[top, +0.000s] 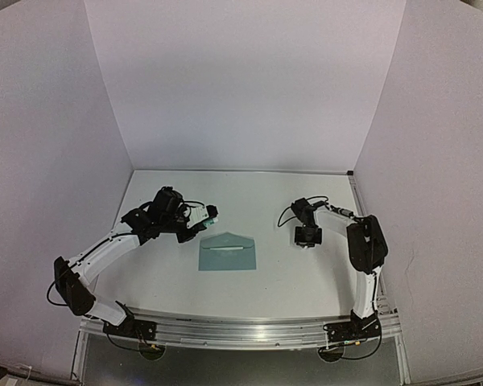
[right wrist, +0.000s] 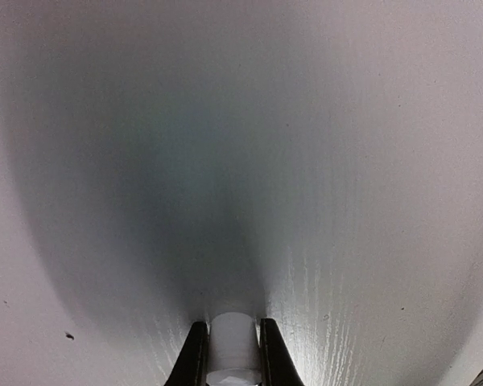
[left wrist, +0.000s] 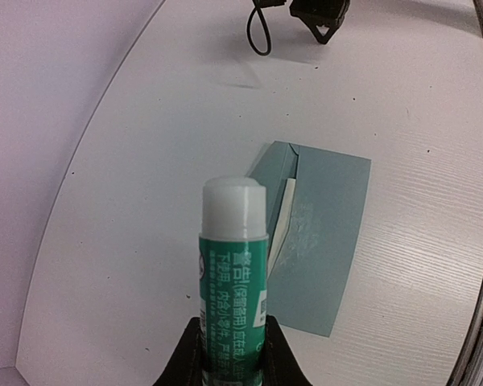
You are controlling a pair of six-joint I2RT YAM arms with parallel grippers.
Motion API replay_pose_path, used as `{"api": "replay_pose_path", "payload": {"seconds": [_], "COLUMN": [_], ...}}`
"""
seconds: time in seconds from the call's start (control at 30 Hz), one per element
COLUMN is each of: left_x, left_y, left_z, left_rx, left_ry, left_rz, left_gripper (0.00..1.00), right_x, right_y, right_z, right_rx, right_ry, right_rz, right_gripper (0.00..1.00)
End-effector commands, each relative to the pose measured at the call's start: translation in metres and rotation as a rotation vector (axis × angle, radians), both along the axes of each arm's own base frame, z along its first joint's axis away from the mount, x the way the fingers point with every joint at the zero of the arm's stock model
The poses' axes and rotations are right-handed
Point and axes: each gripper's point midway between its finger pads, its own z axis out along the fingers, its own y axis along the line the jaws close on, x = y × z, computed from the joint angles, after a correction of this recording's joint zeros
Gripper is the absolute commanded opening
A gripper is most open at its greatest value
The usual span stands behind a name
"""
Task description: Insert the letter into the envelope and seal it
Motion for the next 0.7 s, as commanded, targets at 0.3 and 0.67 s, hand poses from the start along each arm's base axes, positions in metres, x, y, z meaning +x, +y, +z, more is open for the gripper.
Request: {"api": "replay_pose_path", "payload": {"seconds": [0.3,0.67], "left_x": [0.000,0.003], "left_y": [-0.003,-0.008], "left_z": [0.020,0.029], "left_rx": [-0.040,-0.040], "left_ry": [-0.018,-0.073], "left_rz": [-0.005,-0.047], "left_gripper": [0.00,0.00], "right_x": [0.015,0.037], "right_y": [0.014,0.072], "right_z": [0.021,0.178], "right_rx": [0.077,0.416], "right_ry": [-0.085,-0.326], "right_rz": [-0.008,0.171], "right_gripper": [0.64,0.84]}}
